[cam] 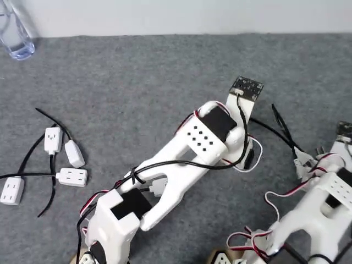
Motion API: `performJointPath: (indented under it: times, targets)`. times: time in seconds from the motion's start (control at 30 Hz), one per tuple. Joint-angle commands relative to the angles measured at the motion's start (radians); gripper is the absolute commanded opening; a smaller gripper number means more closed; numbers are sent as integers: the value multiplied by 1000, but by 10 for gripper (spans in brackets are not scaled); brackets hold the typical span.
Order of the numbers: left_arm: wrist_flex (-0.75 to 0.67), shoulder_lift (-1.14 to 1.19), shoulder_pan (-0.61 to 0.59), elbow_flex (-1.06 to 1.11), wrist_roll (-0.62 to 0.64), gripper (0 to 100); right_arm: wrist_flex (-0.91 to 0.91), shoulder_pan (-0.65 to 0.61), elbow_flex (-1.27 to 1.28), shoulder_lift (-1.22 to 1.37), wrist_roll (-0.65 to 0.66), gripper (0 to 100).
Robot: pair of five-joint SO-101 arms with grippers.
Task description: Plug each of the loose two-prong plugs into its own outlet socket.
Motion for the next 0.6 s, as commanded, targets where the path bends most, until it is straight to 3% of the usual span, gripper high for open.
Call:
performJointPath:
  times: [0.0,0.17,0.4,0.57]
  targets:
    - [28,-72,-43,-45,14,265,8,8,-78,-36,52,296]
    - [28,-199,-75,-1,-305,269,12,5,-77,-36,72,296]
    - [28,-348,-5,173,-393,314,15,5,-71,-36,83,296]
    - [28,-451,-229,286,-594,312,39,-18,-71,-38,135,296]
